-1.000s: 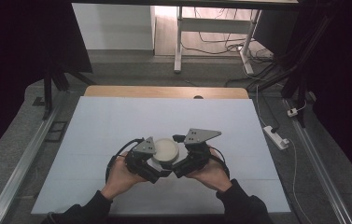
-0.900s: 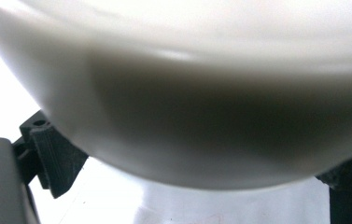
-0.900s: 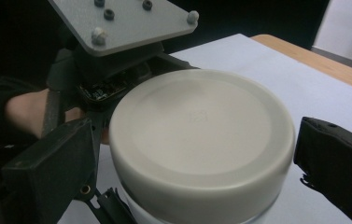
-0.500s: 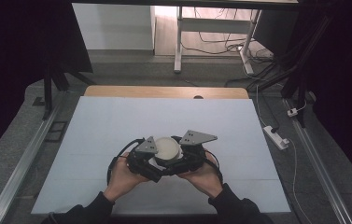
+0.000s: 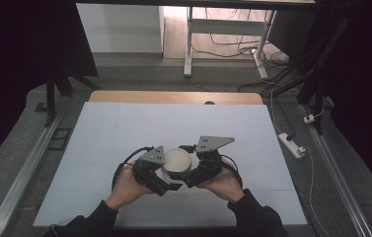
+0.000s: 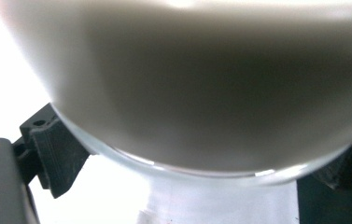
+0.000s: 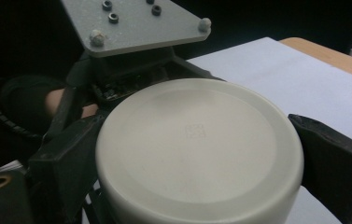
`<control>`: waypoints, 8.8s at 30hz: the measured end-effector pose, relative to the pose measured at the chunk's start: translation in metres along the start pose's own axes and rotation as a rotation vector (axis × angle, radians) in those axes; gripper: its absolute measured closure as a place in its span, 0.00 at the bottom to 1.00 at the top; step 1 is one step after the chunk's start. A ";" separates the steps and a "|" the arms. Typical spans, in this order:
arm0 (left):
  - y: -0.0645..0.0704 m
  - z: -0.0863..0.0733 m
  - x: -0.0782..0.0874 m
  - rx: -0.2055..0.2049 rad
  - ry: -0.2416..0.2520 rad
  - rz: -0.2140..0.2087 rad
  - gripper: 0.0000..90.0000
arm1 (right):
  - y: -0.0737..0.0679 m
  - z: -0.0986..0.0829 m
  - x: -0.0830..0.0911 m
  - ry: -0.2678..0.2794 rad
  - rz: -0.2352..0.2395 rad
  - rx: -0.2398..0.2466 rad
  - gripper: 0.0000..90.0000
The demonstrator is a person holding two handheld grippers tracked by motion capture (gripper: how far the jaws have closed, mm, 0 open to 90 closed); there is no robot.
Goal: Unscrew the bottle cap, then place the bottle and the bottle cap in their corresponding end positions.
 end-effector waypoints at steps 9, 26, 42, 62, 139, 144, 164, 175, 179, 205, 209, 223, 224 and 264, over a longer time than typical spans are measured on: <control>0.002 -0.004 -0.001 -0.036 -0.024 -0.036 0.09 | -0.003 -0.001 0.003 -0.007 0.056 -0.015 0.08; -0.002 -0.007 -0.001 -0.043 -0.025 -0.035 0.09 | -0.007 0.008 0.009 0.001 0.052 0.039 0.08; -0.020 -0.012 0.004 -0.013 -0.021 0.028 0.09 | -0.006 0.009 0.016 0.006 0.034 0.053 0.08; -0.045 -0.007 0.008 0.006 0.000 0.102 0.09 | -0.019 0.003 0.022 0.012 0.018 0.074 0.08; -0.139 -0.010 -0.039 0.075 0.012 0.255 0.09 | 0.006 -0.096 -0.027 -0.106 -0.056 0.068 0.08; -0.141 -0.012 -0.042 0.081 0.022 0.251 0.09 | 0.009 -0.104 -0.030 -0.129 -0.057 0.076 0.08; -0.143 -0.022 -0.050 0.063 -0.002 0.255 0.09 | 0.021 -0.125 -0.029 -0.229 -0.088 0.066 0.08; -0.143 -0.025 -0.053 0.044 -0.006 0.243 0.08 | 0.025 -0.130 -0.030 -0.276 -0.115 0.061 0.08; -0.143 -0.026 -0.052 0.043 -0.007 0.237 0.08 | 0.027 -0.130 -0.030 -0.282 -0.131 0.051 0.08; -0.137 -0.024 -0.044 0.074 -0.005 0.226 0.00 | 0.023 -0.119 -0.028 -0.223 -0.115 0.017 0.00; -0.135 -0.023 -0.038 0.084 0.005 0.232 0.00 | 0.022 -0.116 -0.025 -0.214 -0.112 0.015 0.00; -0.122 -0.022 -0.016 0.095 0.036 0.232 0.00 | 0.014 -0.106 -0.017 -0.176 -0.107 0.007 0.00; -0.121 -0.021 -0.014 0.096 0.039 0.233 0.00 | 0.014 -0.106 -0.017 -0.173 -0.108 0.007 0.00; -0.042 -0.020 0.065 0.115 0.117 0.226 0.00 | 0.020 -0.078 0.031 -0.120 -0.219 0.018 0.00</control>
Point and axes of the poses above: each handheld gripper's, and its own axes: x roughly backward along the jaws, z roughly out of its top, y roughly to its right, the point moved 10 cm from there along -x, roughly forward along the jaws, and after that the axes turned 10 degrees about y, right-handed, at the moved point
